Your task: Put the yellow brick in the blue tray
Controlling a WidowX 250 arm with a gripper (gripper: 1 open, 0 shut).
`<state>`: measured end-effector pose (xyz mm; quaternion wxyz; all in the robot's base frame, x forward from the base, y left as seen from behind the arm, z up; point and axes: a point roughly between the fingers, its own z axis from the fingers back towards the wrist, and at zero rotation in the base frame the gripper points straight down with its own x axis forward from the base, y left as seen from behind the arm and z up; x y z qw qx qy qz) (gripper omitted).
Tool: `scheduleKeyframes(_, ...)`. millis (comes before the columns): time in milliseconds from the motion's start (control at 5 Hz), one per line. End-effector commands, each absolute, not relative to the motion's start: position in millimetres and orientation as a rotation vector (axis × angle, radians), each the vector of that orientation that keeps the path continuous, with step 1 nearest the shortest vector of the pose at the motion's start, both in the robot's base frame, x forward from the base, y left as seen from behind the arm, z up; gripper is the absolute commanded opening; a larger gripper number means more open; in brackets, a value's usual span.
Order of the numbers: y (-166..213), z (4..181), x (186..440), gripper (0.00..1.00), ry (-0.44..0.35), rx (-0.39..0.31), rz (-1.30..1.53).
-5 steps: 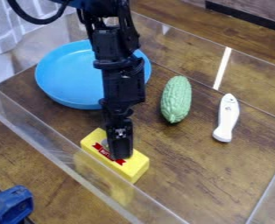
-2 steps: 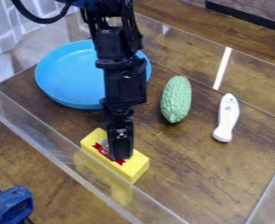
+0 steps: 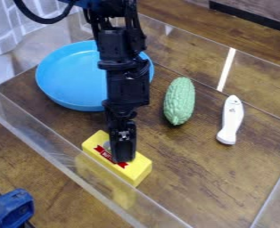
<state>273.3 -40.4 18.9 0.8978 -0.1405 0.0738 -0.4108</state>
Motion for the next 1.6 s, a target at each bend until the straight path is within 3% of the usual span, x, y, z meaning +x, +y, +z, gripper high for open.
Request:
scheduleKeyframes(0,-40.7,14.1,262.4,1.0,0.223,-0.295,-0.839)
scheduleKeyframes(1400,-34.8,12.8,263.0,1.0,0.297,-0.282,-0.813)
